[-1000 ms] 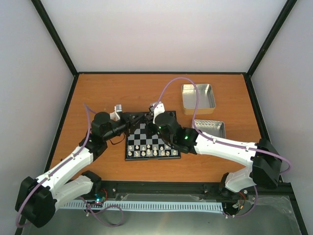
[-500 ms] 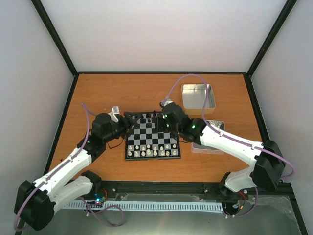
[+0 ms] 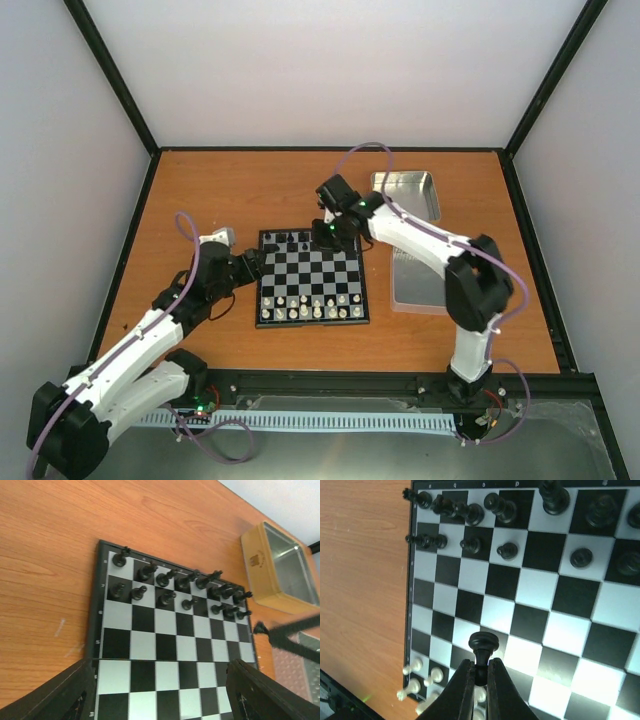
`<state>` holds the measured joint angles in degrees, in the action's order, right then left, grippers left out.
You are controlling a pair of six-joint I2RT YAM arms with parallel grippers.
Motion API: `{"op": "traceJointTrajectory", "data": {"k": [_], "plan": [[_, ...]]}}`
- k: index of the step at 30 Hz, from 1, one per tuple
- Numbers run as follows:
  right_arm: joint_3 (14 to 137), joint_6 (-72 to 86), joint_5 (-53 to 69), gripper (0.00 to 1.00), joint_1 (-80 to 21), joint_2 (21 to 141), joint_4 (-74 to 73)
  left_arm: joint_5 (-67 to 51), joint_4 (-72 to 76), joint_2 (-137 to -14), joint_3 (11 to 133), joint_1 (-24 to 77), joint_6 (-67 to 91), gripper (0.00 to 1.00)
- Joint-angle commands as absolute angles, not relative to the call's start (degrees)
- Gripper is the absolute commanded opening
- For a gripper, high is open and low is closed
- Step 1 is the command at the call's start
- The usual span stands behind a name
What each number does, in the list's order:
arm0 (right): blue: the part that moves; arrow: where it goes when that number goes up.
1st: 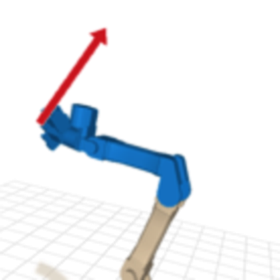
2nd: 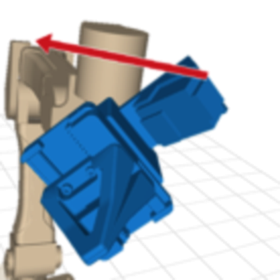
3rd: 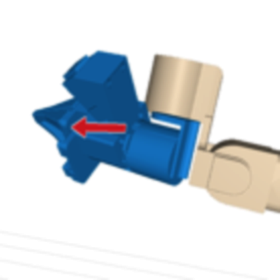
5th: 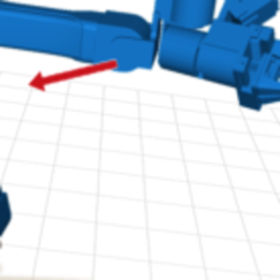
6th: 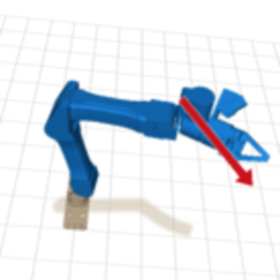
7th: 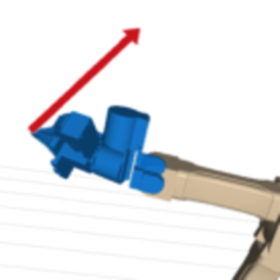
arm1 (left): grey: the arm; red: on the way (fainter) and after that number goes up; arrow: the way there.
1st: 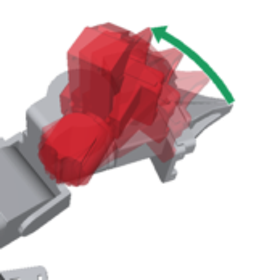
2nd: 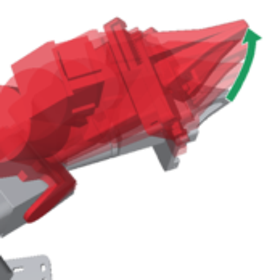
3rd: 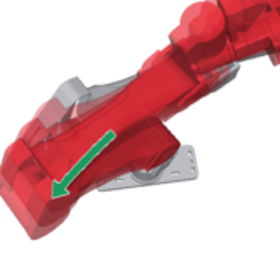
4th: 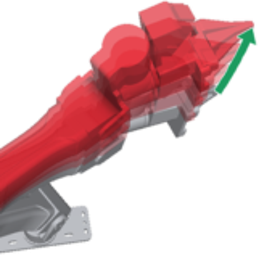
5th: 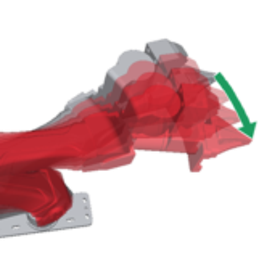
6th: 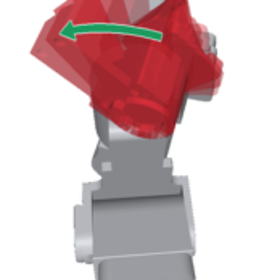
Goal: Set up the chess pieces on the board
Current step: Place the chess piece on the chessboard.
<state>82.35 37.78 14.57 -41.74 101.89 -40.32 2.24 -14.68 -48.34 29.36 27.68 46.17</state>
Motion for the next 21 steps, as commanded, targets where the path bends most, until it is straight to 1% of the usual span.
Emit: {"op": "traceJointTrajectory", "data": {"k": [1,6,10,21], "plan": [[93.3,37.4,17.9,0.03,-40.8,111.9,-51.6,7.2,-17.9,-46.7,28.6,27.1,36.8,0.73],[102.6,37.8,15.7,0.03,-40.6,120.0,-58.6,5.6,-17.4,-47.1,28.0,26.4,35.5,0.73],[105.4,38.2,15.1,0.03,-40.1,123.4,-61.4,4.4,-16.6,-47.0,27.7,26.1,34.9,0.73],[111.9,38.0,12.4,0.03,-38.5,129.6,-63.6,2.6,-15.7,-46.7,27.1,25.5,34.7,0.74]]}}
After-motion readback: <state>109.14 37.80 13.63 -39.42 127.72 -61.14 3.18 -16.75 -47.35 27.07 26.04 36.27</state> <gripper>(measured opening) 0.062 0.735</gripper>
